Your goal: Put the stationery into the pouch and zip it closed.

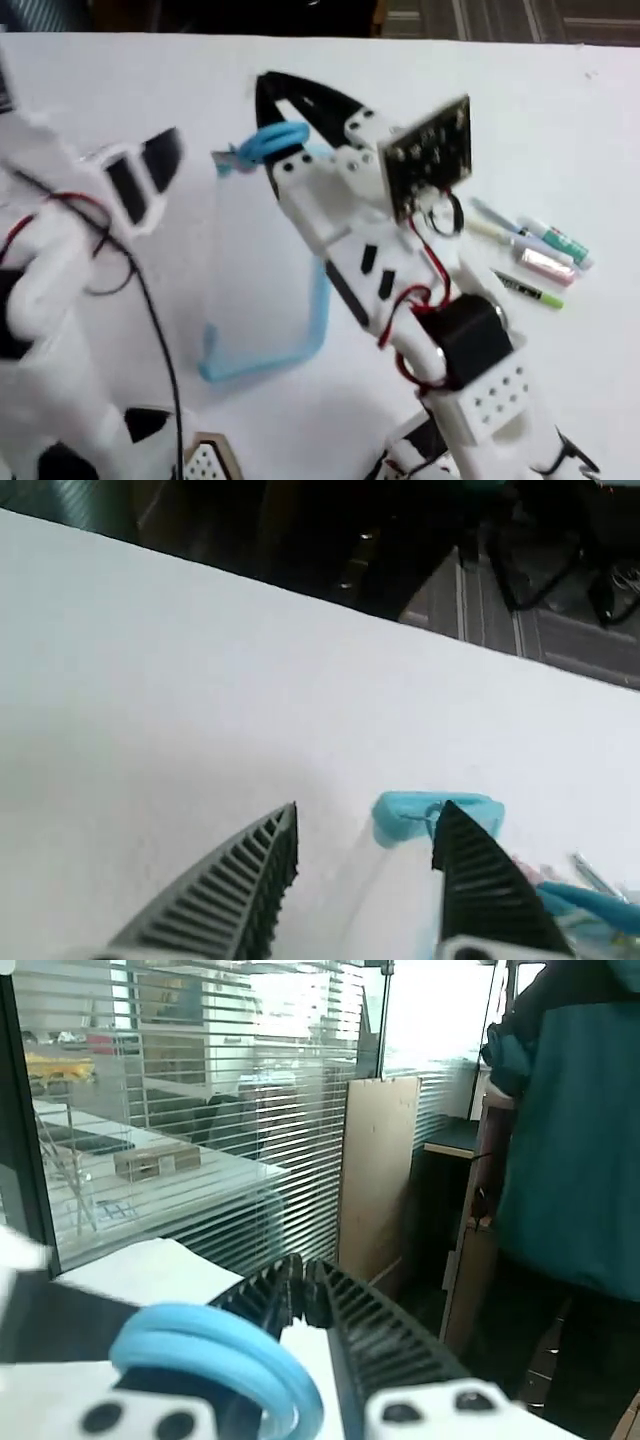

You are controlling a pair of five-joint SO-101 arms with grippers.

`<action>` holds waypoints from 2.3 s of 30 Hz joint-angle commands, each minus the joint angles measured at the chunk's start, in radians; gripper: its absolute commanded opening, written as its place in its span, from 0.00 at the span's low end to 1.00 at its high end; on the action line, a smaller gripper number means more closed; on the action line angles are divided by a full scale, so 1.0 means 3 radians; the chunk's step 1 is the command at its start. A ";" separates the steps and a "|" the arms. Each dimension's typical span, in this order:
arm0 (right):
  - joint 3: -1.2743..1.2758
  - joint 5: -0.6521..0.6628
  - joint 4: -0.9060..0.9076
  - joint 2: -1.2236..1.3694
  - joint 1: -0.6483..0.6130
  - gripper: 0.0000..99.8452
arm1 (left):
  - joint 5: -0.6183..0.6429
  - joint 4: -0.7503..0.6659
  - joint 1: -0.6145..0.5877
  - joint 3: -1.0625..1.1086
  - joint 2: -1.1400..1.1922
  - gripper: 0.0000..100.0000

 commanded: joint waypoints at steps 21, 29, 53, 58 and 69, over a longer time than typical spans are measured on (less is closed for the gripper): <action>0.0491 0.0010 -0.0038 -0.0739 0.0361 0.02 | 0.0450 -0.0179 -0.0043 0.0210 0.0494 0.22; 0.0471 -0.0015 0.0151 -0.0744 -0.0049 0.02 | 0.0430 -0.0036 -0.0043 -0.0302 0.0836 0.22; 0.0491 -0.0803 0.1741 -0.1174 -0.0621 0.02 | -0.0430 0.0015 -0.1025 0.0987 -0.1460 0.20; 0.0670 -0.0798 0.1900 -0.1424 -0.0616 0.02 | -0.0409 0.0015 -0.1025 0.1135 -0.1450 0.21; 0.1468 -0.0767 0.1895 -0.2350 -0.0095 0.02 | -0.0358 0.0000 -0.1005 0.1606 -0.1440 0.22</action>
